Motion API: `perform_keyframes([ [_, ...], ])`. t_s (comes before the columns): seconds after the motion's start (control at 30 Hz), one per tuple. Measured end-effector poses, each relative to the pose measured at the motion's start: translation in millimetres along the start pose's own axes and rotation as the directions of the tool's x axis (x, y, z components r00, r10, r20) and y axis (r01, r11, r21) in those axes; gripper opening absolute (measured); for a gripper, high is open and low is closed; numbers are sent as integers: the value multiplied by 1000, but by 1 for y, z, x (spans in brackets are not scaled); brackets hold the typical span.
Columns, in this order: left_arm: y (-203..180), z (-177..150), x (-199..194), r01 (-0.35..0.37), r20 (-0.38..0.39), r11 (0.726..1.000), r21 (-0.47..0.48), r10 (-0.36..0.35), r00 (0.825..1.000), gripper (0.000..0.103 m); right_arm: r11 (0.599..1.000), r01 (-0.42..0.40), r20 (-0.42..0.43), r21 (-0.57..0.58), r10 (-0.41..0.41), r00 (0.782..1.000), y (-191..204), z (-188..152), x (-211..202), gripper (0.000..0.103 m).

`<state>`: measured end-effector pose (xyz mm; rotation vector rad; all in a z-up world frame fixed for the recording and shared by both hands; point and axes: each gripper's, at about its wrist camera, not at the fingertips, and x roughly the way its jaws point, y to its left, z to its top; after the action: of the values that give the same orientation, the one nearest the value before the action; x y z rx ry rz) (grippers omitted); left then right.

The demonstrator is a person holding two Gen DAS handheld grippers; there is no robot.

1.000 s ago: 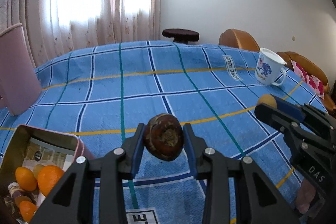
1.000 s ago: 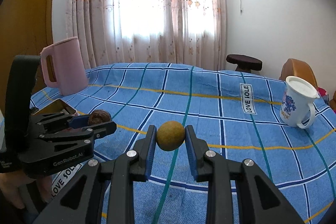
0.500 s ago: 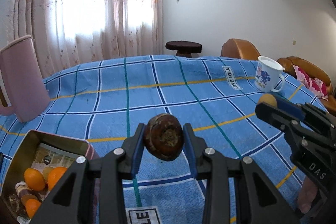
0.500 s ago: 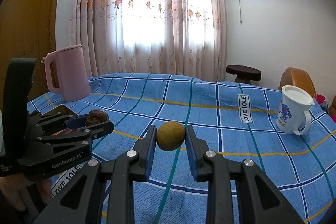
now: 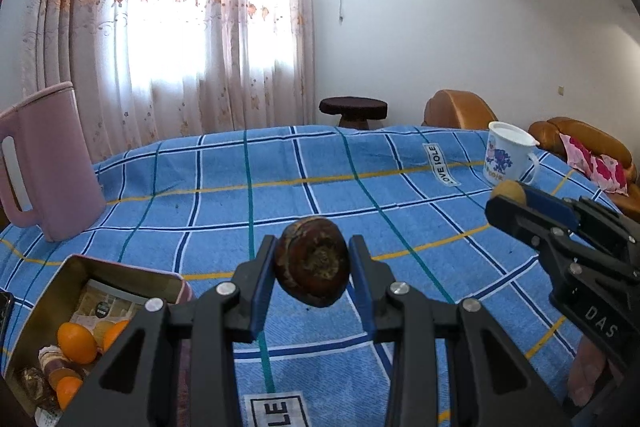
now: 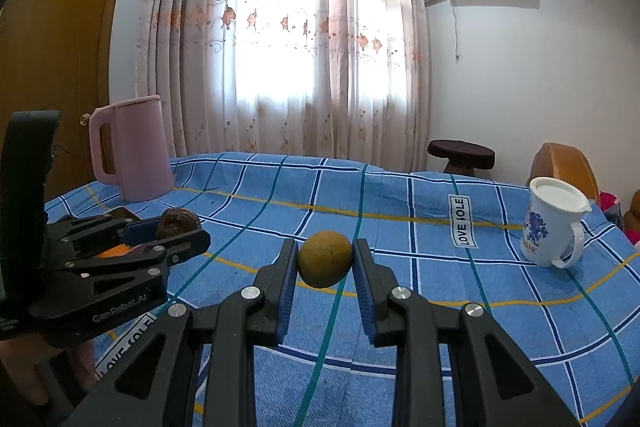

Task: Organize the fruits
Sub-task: 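Carry the taro toward the tin with the left tool while the right tool carries the yellow fruit, then lower the taro into the tin and open the left tool while the right tool releases the yellow fruit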

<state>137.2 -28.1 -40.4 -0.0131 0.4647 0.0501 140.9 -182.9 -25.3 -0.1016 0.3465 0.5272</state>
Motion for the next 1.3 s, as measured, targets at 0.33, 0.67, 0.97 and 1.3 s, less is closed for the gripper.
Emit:
perform_keyframes([
  [0.33, -3, -2, -12, -22, 60, 1000, 9, 21, 998, 38, 1000, 9, 30, -14, -9, 999, 4, 0, -7, 29],
  [0.67, 2, -4, -22, -19, 74, 1000, 7, 19, 997, 38, 999, 11, 52, -32, -9, 999, 10, -2, -13, 29],
  [0.97, 20, -12, -39, 1, 66, 1000, -20, 0, 998, 38, 996, -29, 29, -80, 31, 999, 37, -3, -15, 29],
  [1.3, 72, -16, -74, -25, 71, 995, -92, 32, 997, 38, 975, -178, 6, -131, 181, 984, 102, 19, -7, 29],
])
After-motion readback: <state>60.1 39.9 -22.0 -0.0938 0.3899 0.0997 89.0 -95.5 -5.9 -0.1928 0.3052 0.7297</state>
